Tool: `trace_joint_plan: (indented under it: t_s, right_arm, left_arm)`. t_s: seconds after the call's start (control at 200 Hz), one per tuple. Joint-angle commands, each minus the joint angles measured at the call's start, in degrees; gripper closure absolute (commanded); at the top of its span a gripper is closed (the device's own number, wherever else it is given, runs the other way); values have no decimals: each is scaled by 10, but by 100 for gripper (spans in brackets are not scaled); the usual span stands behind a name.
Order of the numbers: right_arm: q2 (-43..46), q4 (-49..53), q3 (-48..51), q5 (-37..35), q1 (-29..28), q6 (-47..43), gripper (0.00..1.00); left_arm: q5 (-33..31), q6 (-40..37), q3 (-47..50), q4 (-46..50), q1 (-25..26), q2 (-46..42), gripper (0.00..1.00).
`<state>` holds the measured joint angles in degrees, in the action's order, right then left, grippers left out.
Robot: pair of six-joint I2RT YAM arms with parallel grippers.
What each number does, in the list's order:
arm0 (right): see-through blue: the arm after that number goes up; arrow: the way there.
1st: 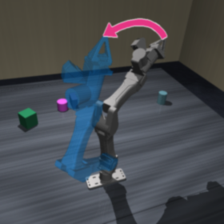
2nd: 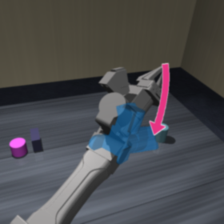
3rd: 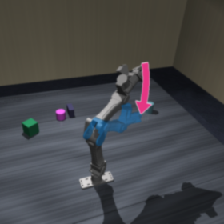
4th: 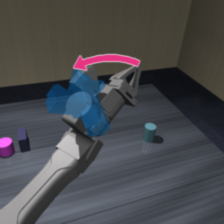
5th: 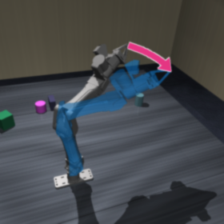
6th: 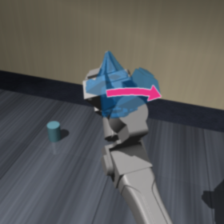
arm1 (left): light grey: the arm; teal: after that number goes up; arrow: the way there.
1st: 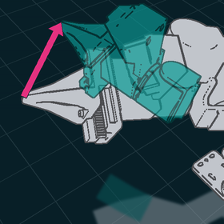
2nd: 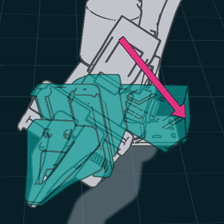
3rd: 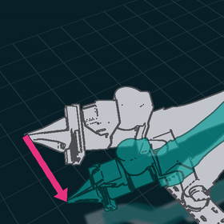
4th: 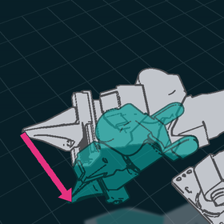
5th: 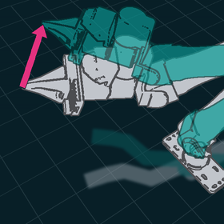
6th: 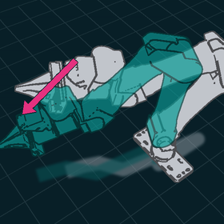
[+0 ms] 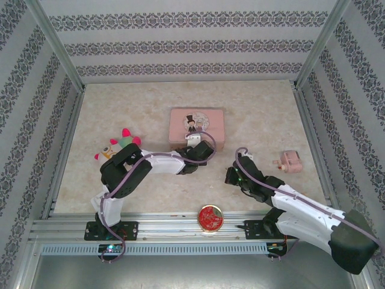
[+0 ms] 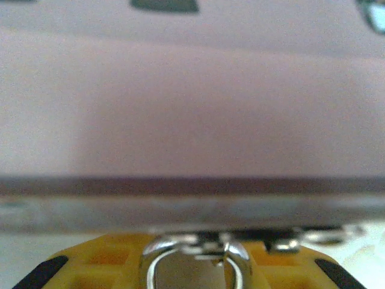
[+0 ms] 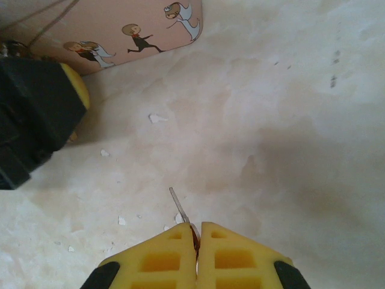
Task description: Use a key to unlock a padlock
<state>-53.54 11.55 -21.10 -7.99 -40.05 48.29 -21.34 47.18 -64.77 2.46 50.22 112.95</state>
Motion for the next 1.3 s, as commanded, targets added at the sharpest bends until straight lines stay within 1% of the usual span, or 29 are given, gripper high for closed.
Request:
trace_joint_plan:
  t_s: [0.0,0.22,0.46,0.73,0.919,1.149,1.299]
  right_arm:
    - [-33,-25,-12,-11,-13,6,100]
    - [-100,-63,-40,-5,-33,-2,100]
    - [-170,-99,-74,5,-46,-14,100]
    - [-240,-129,-107,32,-41,-34,100]
    - [-277,-143,-130,63,-1,-56,100]
    - [-303,-148,-159,89,59,-94,100]
    - [-344,-151,-198,110,84,-122,100]
  left_arm:
    - [-12,22,27,-39,-13,-50,100]
    - [-25,27,78,-39,-20,-99,100]
    - [14,39,111,-52,-19,-118,100]
    - [31,63,120,-45,-4,-122,100]
    - [50,72,110,-41,11,-121,100]
    - [44,83,115,-32,31,-139,100]
    - [49,100,114,-39,42,-135,100]
